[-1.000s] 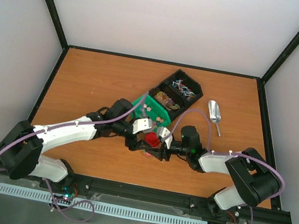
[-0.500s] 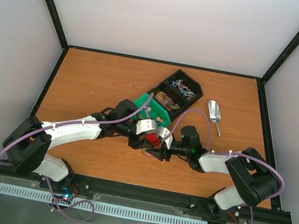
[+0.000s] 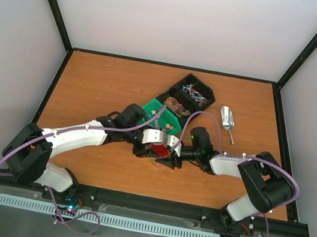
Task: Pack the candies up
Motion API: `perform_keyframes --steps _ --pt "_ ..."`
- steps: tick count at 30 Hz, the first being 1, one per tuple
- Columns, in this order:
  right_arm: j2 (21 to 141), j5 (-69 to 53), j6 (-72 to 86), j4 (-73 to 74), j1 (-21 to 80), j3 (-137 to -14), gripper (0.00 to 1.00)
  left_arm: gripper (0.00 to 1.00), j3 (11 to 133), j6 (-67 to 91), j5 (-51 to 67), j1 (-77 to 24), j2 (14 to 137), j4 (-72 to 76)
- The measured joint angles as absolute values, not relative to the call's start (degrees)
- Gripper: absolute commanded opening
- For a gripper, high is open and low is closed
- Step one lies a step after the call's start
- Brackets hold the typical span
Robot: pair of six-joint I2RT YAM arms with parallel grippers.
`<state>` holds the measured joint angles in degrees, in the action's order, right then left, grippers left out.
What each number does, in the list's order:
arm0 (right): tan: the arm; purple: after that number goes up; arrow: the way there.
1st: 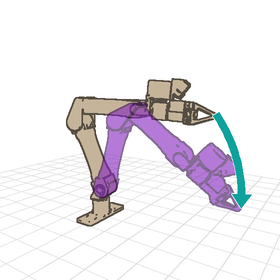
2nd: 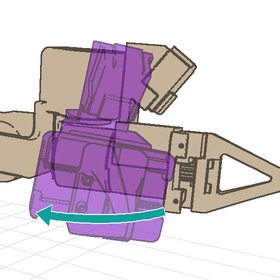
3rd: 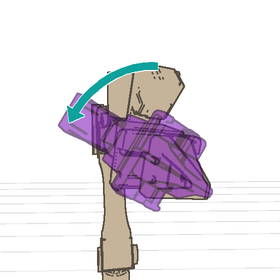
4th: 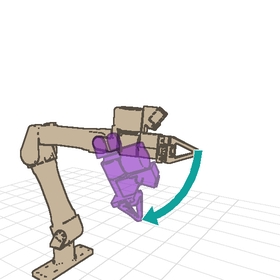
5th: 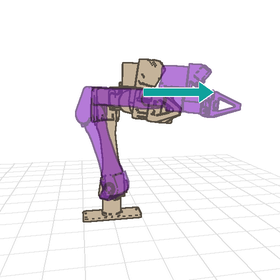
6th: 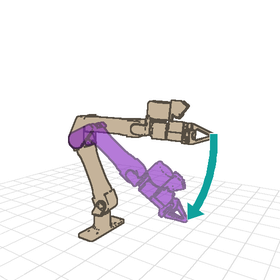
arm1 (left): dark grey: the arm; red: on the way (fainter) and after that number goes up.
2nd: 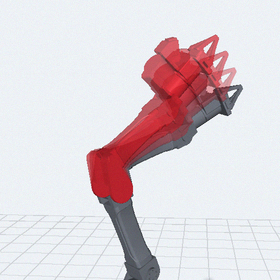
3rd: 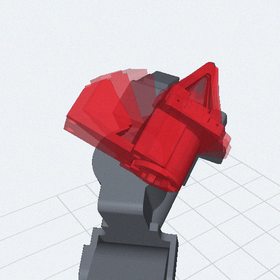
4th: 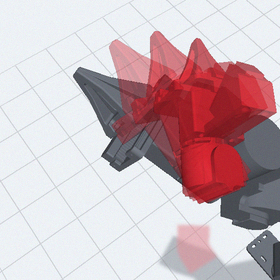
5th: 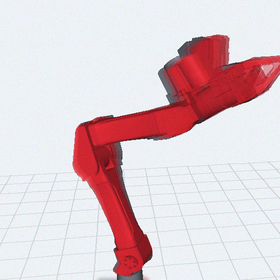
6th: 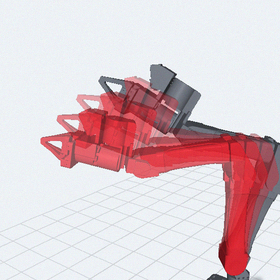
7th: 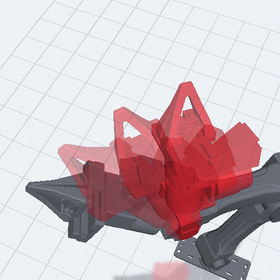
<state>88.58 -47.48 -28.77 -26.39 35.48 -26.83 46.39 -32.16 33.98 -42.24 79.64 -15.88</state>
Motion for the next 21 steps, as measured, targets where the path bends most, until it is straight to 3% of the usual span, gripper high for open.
perform_keyframes --steps 2,6,12,16,21 --pt "89.5 -48.9 -29.9 -25.0 34.8 -28.1 0.57 0.23 46.2 -30.7 33.8 -42.0 79.6 -15.0" --pt "89.7 -50.9 -29.6 -24.1 34.2 -28.5 0.83 0.22 43.8 -25.9 34.0 -42.1 78.7 -11.0" --pt "88.5 -48.6 -25.4 -26.3 34.0 -26.8 0.85 0.22 41.1 -19.8 32.1 -42.7 77.1 -6.7" --pt "86.6 -43.2 -22.3 -30.3 36.0 -24.4 0.78 0.22 40.3 -14.2 29.5 -43.2 76.9 -4.2" --pt "86.7 -39.2 -18.1 -33.6 38.0 -23.8 0.51 0.23 40.2 -12.3 28.9 -43.3 76.9 -3.5"
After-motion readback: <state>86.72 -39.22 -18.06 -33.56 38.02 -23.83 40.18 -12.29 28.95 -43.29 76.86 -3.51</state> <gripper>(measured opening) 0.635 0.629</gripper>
